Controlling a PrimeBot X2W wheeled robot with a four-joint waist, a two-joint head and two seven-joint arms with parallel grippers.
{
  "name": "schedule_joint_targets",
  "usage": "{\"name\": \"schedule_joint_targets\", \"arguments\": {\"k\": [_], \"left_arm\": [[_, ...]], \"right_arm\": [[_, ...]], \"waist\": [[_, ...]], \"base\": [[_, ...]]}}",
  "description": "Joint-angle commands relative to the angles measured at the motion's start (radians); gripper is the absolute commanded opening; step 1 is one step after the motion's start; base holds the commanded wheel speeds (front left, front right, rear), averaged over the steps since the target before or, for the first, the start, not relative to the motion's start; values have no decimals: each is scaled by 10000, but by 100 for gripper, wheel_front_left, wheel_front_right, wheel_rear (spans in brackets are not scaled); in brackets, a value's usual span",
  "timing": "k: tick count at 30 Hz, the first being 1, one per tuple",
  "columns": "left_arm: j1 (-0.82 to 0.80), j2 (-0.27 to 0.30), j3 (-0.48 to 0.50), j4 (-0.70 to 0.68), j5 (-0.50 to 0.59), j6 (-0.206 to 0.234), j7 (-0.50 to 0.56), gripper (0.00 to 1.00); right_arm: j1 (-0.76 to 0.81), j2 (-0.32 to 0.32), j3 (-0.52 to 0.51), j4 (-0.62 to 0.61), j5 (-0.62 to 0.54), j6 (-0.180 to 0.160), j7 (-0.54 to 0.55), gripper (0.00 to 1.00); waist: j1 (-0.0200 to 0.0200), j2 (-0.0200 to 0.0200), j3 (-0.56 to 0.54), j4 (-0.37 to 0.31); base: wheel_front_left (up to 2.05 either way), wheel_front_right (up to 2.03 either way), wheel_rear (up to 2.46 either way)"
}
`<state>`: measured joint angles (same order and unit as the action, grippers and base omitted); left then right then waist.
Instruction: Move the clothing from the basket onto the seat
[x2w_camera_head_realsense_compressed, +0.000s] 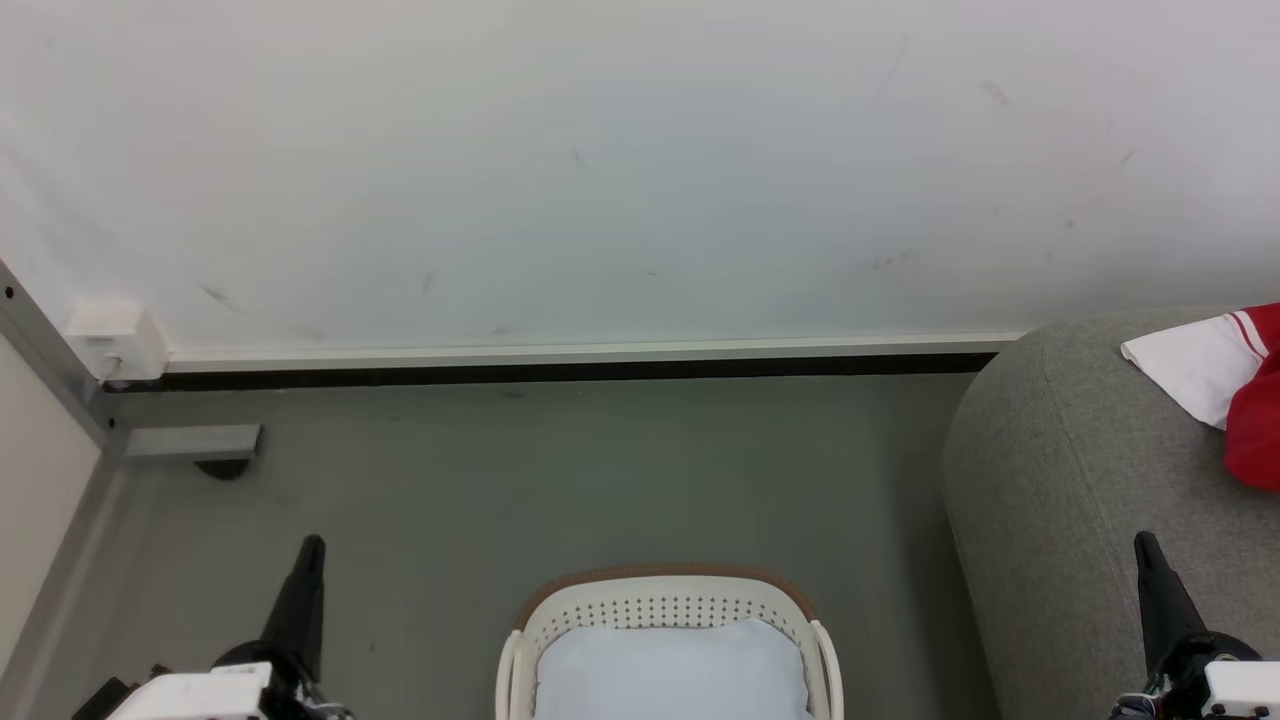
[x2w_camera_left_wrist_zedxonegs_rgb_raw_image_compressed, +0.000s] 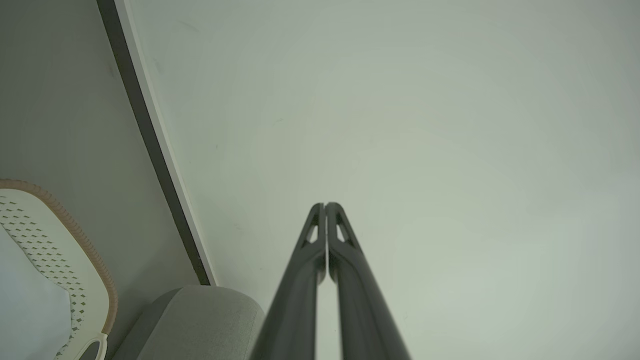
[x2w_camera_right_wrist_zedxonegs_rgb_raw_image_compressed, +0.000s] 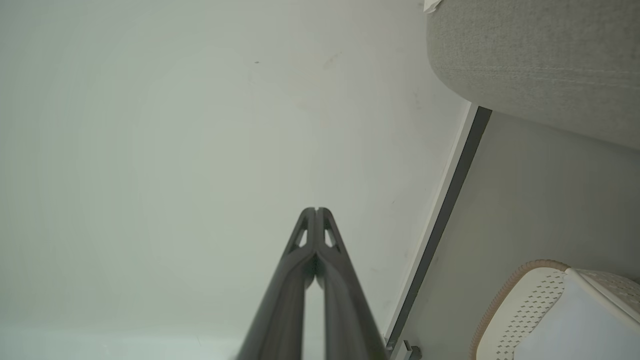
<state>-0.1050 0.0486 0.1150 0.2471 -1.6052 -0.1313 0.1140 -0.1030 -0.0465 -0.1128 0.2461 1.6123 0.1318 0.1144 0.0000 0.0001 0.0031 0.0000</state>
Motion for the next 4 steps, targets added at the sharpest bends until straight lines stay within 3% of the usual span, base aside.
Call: {"name": "schedule_joint_targets", "arguments": {"k": [1, 4], "left_arm": [[-85, 19, 18, -33, -142, -21, 36, 0], [-85, 19, 18, -33, -142, -22, 34, 0]], "right_arm": [[-116, -70, -38, -44, 15, -21, 28, 0], [-116, -70, -38, -44, 15, -21, 28, 0]], "waist": [[0, -1, 0, 0], [0, -1, 0, 0]], "base": [[0, 0, 0], [0, 0, 0]]}}
